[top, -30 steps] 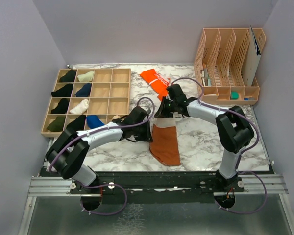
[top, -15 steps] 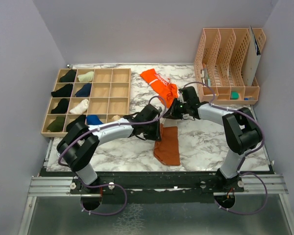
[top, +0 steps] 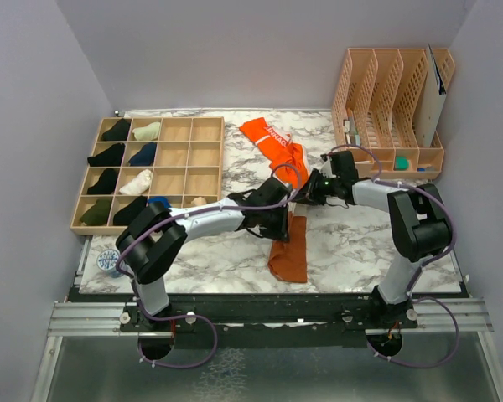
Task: Roll the underwear
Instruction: Fold the underwear at the center of the board.
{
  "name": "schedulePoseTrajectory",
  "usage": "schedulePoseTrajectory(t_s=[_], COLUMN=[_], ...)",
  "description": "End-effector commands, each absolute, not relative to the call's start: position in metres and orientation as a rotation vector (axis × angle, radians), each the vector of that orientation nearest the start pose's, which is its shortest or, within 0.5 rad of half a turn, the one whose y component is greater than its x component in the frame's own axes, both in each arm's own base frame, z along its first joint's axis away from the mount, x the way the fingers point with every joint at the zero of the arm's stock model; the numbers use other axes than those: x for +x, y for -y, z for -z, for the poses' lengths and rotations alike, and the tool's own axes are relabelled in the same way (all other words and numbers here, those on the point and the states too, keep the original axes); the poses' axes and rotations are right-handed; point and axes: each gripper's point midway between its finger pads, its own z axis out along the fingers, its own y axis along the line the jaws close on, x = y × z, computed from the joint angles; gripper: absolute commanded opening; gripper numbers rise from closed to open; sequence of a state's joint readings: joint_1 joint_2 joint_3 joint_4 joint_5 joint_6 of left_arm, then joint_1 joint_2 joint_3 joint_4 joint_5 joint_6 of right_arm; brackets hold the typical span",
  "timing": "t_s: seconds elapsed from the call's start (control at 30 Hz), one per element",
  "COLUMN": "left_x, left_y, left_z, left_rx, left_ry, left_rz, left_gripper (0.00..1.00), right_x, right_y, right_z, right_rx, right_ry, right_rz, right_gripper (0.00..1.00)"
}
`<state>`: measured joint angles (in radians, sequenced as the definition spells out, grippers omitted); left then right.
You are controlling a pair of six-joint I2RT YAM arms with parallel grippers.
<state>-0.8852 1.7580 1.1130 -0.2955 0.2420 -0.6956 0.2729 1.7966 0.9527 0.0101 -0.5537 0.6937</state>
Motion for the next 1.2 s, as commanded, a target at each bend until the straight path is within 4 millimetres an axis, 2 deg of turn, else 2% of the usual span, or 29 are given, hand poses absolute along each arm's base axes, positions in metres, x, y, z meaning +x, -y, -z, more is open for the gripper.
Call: schedulePoseTrajectory(t_s=[0.0, 0.2, 0.43, 0.63, 0.8, 0.97, 1.17], left_x=[0.205, 0.200, 0.193, 0.194, 0.193, 0.190, 0.191], left_y=[0.378, 0.395, 0.410, 0.416, 0.415, 0.425, 0.424], left_z=[-0.070, -0.075, -0.065, -0.063, -0.055, -0.057, -0.053], left_rx=[0.371, 0.400, 0.444, 0.448, 0.445, 0.452, 0.453], left_ry=[-2.737, -2.745, -2.765, -2.765, -2.784, -2.763, -2.766], left_rz=[0.922, 0.979, 0.977, 0.965, 0.947, 1.031, 1.017], left_gripper=[0.12, 0.12, 0.12, 0.14, 0.15, 0.15, 0.15], right_x=[0.358, 0.361, 0.363, 0.362, 0.358, 0.361, 0.360], right_y=[-0.209, -0.199, -0.189, -0.180, -0.183, -0.184, -0.175], right_z=[-0.059, -0.055, -0.050, -0.043, -0.034, -0.030, -0.029], right_rx=[0.215, 0.200, 0.210, 0.206, 0.201, 0.178, 0.187], right_ry=[-2.483, -2.495, -2.512, -2.532, -2.545, -2.550, -2.570], right_rz=[-1.129, -1.097, -1.070, -1.000, -1.035, -1.036, -0.949], right_gripper=[0.00, 0.00, 0.00, 0.00, 0.01, 0.05, 0.09])
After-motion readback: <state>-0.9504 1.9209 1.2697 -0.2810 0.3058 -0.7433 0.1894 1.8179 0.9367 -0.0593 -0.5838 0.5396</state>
